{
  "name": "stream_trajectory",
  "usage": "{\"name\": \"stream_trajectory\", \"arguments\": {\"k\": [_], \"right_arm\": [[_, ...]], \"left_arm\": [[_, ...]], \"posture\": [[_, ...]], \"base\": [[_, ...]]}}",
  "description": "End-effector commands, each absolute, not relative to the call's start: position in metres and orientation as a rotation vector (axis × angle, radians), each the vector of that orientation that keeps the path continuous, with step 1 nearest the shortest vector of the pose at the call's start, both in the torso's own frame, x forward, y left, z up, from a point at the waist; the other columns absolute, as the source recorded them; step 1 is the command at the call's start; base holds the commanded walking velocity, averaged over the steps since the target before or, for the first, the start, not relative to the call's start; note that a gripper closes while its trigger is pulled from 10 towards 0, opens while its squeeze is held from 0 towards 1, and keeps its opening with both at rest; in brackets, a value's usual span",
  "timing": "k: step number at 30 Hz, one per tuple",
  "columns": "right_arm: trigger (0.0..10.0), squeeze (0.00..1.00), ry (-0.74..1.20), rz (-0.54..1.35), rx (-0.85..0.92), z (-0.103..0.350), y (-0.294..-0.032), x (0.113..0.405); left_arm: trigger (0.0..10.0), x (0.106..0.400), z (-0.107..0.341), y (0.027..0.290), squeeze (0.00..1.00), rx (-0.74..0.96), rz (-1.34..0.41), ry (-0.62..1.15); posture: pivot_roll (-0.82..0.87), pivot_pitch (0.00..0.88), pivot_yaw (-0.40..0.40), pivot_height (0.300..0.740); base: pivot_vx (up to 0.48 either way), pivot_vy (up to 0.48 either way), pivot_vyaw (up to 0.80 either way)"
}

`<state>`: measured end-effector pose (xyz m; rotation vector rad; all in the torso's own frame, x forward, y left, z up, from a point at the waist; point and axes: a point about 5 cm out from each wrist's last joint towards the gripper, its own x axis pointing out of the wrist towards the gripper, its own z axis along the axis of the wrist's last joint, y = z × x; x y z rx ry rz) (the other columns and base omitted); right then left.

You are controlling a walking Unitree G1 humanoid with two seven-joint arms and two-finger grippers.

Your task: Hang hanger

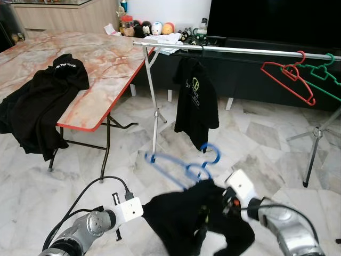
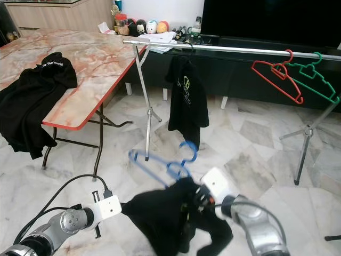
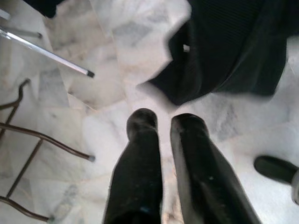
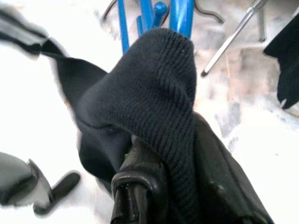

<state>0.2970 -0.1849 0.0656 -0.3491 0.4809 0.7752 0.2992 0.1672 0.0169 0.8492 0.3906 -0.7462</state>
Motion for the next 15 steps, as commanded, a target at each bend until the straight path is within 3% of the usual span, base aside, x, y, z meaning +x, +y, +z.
{"name": "stream_trajectory", "arguments": {"k": [1,7,10,15], "right_arm": [[10.0,0.00,0.494,0.777,-0.442,0.062,-0.186,0.298],[10.0,0.00,0.557,0.827,-0.564,0.048,-0.187,0.293],[10.0,0.00,0.582,0.885,-0.596,0.041,-0.185,0.290],[10.0,0.00,0.578,1.007,-0.669,0.037,-0.175,0.288]], "left_arm": [[10.0,0.304,0.025,0.172,1.00,0.830,-0.735,0.368],[10.0,0.307,0.035,0.171,1.00,0.708,-0.750,0.329],[10.0,0.309,0.046,0.164,1.00,0.558,-0.816,0.288],[10.0,0.307,0.055,0.152,1.00,0.465,-0.934,0.267]], "posture": [[0.06,0.090,0.024,0.740],[0.07,0.085,0.019,0.740],[0.07,0.085,0.019,0.740],[0.07,0.076,0.016,0.740]], "base": [[0.000,0.000,0.00],[0.000,0.000,0.00],[0.000,0.000,0.00],[0.000,0.000,0.00]]}}
